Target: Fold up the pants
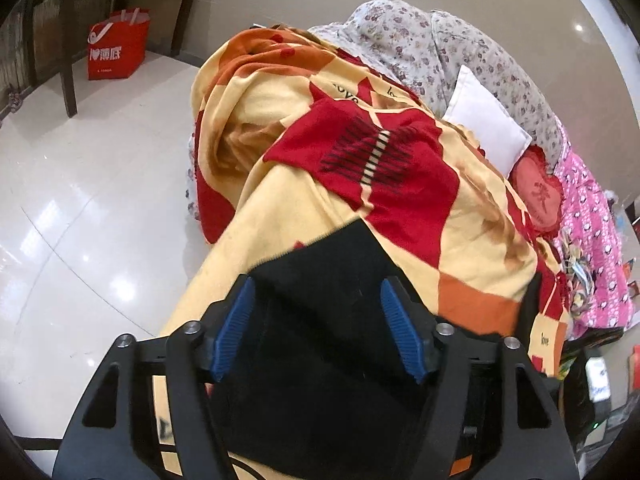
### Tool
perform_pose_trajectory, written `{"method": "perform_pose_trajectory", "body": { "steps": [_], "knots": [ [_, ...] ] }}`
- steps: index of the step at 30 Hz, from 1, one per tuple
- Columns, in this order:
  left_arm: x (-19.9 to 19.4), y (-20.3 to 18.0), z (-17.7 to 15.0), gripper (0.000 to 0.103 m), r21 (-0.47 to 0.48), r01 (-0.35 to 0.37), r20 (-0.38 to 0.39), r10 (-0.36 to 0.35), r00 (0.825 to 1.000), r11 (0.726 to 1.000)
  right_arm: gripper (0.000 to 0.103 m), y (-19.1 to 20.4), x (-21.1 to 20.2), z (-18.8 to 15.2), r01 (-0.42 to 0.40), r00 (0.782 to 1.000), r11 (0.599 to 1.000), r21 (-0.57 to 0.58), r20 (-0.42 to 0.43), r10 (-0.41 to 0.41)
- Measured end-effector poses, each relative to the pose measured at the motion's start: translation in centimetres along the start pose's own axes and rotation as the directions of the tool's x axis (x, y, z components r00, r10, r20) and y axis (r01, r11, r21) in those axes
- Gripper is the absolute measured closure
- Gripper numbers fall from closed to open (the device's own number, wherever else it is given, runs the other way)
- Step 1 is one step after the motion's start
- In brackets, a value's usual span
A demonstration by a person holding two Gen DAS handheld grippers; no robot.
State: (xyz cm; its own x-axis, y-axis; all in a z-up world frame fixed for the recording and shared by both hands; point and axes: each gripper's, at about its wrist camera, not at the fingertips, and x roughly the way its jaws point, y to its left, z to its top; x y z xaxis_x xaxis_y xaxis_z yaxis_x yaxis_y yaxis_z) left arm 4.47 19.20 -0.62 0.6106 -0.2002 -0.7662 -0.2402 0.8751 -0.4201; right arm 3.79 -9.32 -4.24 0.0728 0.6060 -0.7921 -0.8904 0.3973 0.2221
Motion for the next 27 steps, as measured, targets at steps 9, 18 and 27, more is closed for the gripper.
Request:
{"method": "perform_pose_trajectory", "body": {
  "steps": [9, 18, 27],
  "knots": [
    [3.7, 0.3, 2.6, 0.027, 0.084, 0.13, -0.071, -0.125, 0.99, 0.988, 0.094, -1.4, 0.8, -1.3, -0.043, 0.999, 0.995, 0.086, 0.03, 0.041],
    [5.7, -1.8, 2.4, 0.04, 0.218, 0.223, -0.129, -0.198, 0.972, 0.95, 0.094, -1.6, 0.9, -1.5, -0.06, 0.998, 0.991, 0.116, 0.036, 0.056],
    [-1.5, -1.5, 0.2, 0.096, 0.338, 0.322, -0.051, -0.324, 0.945, 0.885, 0.094, 0.0, -0.8, -1.4, -0.048, 0.997, 0.992, 0.12, 0.066, 0.04]
  ]
}}
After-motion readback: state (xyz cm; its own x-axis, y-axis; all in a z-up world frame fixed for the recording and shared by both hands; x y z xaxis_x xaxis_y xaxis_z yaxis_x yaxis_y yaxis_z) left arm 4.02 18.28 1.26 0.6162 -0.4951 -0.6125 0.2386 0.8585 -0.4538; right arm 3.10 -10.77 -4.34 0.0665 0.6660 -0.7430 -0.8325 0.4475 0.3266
